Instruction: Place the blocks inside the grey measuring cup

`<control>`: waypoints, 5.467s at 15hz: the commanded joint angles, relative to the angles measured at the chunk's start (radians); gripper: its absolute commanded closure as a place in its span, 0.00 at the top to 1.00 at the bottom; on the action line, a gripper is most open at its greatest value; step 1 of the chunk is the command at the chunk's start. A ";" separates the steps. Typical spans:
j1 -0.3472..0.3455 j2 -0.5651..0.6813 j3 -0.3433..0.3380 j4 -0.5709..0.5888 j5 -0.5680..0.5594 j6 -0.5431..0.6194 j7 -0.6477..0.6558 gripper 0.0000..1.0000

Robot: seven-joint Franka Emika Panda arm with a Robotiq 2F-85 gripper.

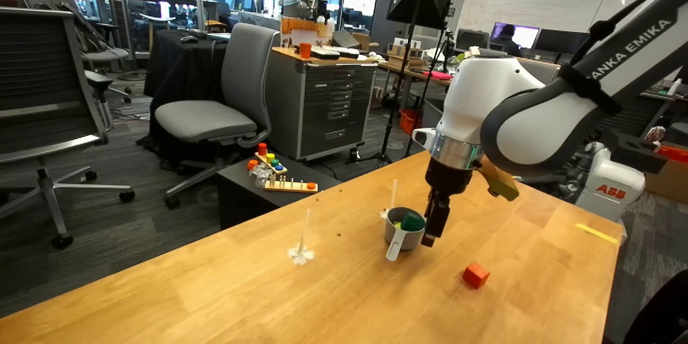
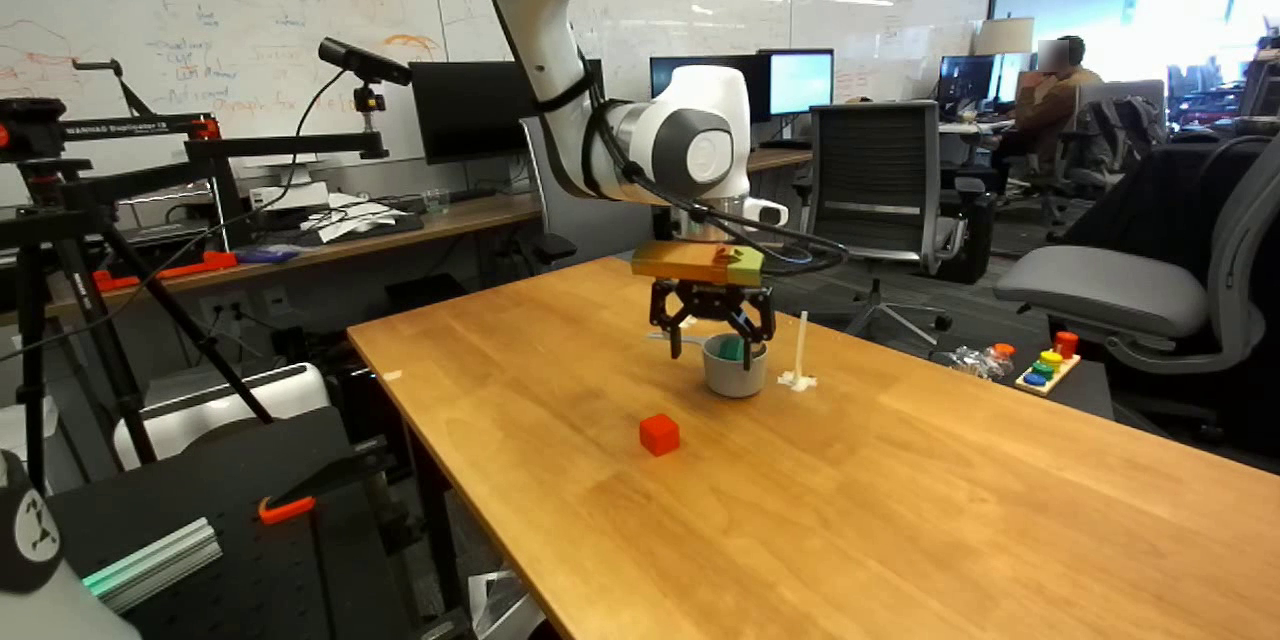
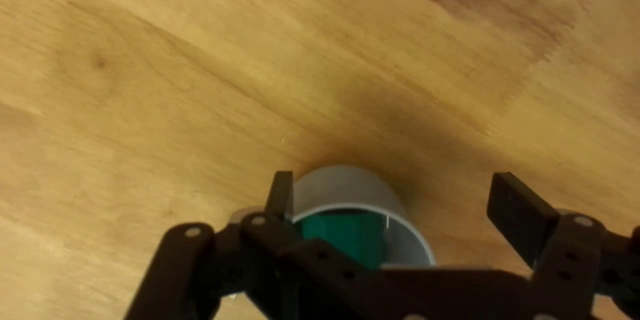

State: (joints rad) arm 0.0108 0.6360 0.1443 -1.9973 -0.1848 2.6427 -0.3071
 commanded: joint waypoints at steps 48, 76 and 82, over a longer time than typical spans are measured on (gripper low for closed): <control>0.011 -0.188 -0.085 -0.220 0.015 0.212 0.096 0.12; 0.100 0.018 -0.095 0.101 0.014 0.064 0.241 0.12; 0.102 0.013 -0.099 0.105 0.011 0.052 0.244 0.83</control>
State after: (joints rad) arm 0.0937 0.6484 0.0602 -1.9198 -0.1848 2.7261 -0.0750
